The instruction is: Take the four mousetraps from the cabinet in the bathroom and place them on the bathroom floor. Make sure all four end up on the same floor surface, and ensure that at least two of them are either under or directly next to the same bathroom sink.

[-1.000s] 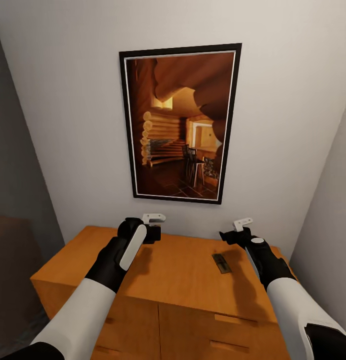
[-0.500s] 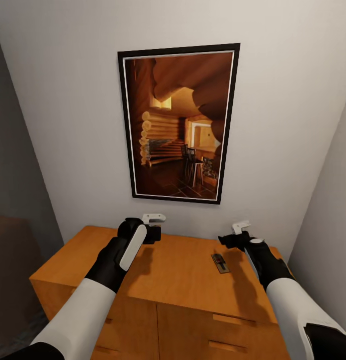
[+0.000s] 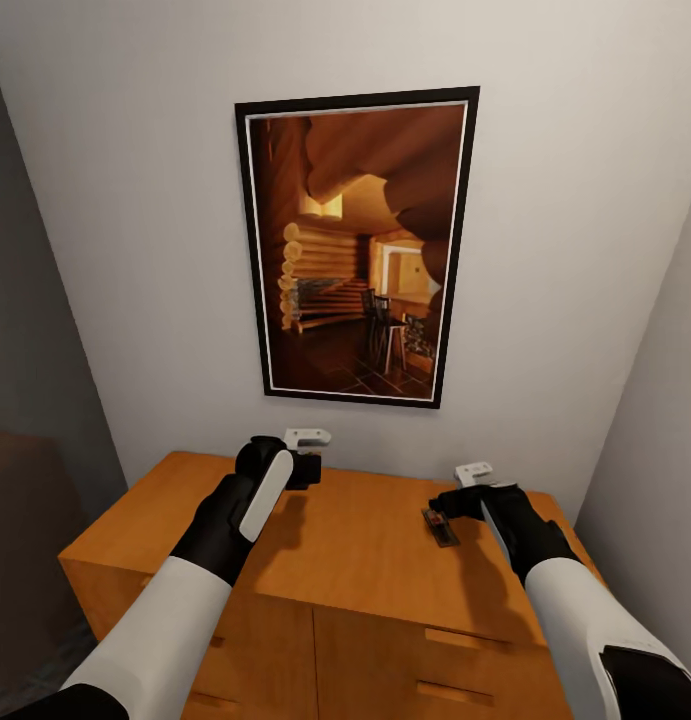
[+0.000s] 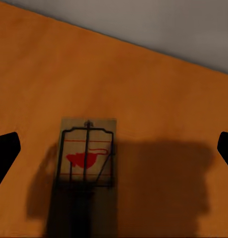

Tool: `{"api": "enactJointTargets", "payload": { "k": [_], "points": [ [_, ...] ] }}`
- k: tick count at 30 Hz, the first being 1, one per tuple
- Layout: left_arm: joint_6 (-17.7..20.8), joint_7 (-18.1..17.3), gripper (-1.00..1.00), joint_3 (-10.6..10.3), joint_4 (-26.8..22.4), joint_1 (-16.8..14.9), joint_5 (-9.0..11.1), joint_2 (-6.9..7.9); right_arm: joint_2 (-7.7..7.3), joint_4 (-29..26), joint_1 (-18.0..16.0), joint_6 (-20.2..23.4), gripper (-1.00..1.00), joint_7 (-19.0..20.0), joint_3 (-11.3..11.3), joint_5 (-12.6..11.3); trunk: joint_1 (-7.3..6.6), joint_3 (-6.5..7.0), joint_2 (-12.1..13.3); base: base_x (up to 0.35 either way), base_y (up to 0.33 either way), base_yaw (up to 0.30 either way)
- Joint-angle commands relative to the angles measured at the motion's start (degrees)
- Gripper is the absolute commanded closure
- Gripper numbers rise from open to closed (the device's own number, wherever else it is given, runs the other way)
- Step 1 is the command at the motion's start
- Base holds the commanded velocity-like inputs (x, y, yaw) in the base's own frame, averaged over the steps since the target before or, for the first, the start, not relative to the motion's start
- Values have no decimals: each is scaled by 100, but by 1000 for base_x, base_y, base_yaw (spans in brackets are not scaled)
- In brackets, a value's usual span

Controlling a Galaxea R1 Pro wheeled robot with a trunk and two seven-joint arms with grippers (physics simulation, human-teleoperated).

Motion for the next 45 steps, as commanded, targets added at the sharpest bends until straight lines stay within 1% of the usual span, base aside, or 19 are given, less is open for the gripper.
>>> {"api": "enactJointTargets", "payload": {
  "k": [1, 3, 5, 12, 13, 17, 21, 45],
  "points": [
    [12, 61, 100, -7, 3, -7, 59, 1, 19, -11, -6, 80, -100, 51, -30, 63, 2, -10, -8, 0, 0, 0],
    [13, 61, 100, -7, 18, -4, 59, 1, 56, -13, -7, 269, -100, 55, -34, 66, 2, -10, -8, 0, 0, 0],
    [14, 61, 100, -7, 24, -4, 59, 1, 74, -14, -7, 369, -100, 59, -35, 65, 2, -10, -8, 0, 0, 0],
    [10, 61, 100, -7, 29, -3, 59, 1, 169, -15, -6, 547, -100, 76, -37, 63, 2, -10, -8, 0, 0, 0],
    [9, 61, 100, -7, 29, -3, 59, 1, 174, -15, -7, 571, -100, 76, -37, 63, 2, -10, -8, 0, 0, 0],
    [12, 61, 100, -7, 29, -5, 59, 1, 187, -19, -7, 905, -100, 78, -42, 76, 2, -10, -8, 0, 0, 0],
    [10, 61, 100, -7, 29, -7, 59, 1, 190, -28, -8, 1062, -100, 80, -38, 81, 2, -10, -8, 0, 0, 0],
    [7, 61, 100, -7, 38, -2, 59, 1, 170, -54, -10, 1122, -100, 16, -46, 112, 2, -10, -8, 0, 0, 0]
  ]
}}
